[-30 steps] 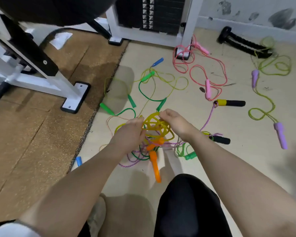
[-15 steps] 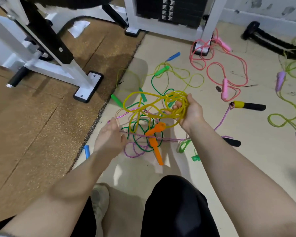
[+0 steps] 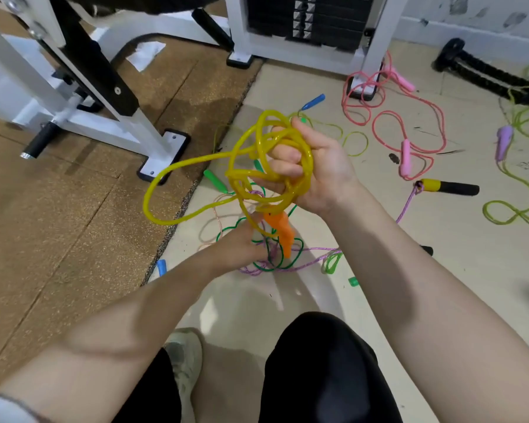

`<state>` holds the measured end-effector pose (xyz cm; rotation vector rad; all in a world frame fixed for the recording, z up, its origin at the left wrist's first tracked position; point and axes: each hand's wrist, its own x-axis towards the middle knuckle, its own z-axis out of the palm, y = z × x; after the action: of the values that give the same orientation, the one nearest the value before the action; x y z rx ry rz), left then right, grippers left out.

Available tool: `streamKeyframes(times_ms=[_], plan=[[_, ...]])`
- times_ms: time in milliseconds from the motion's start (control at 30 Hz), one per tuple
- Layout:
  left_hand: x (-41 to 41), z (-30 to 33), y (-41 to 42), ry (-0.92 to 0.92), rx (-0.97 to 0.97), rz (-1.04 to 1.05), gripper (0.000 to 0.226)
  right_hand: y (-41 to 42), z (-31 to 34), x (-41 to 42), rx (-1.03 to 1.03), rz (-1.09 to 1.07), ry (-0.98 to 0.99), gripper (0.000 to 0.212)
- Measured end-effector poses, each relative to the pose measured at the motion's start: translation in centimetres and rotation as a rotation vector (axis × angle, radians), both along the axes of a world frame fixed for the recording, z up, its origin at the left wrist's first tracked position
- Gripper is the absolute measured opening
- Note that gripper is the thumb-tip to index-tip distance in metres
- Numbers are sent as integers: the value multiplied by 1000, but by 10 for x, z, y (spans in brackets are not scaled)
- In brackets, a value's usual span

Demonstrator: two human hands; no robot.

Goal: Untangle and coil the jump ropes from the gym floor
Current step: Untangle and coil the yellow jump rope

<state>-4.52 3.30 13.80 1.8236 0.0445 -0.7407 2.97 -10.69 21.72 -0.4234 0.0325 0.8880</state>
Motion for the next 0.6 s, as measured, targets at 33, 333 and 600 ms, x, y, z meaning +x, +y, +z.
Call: streamKeyframes(times_ms=[33, 333, 600], plan=[[-1, -1, -5, -26, -61, 17, 52, 2, 6, 1, 133, 19, 35, 36], [-1, 18, -7, 113, -171, 66, 13, 15, 11, 8, -188, -461, 254, 52], [-9, 38, 28, 293, -652, 523, 27, 8, -39, -4, -856, -262, 96, 30]])
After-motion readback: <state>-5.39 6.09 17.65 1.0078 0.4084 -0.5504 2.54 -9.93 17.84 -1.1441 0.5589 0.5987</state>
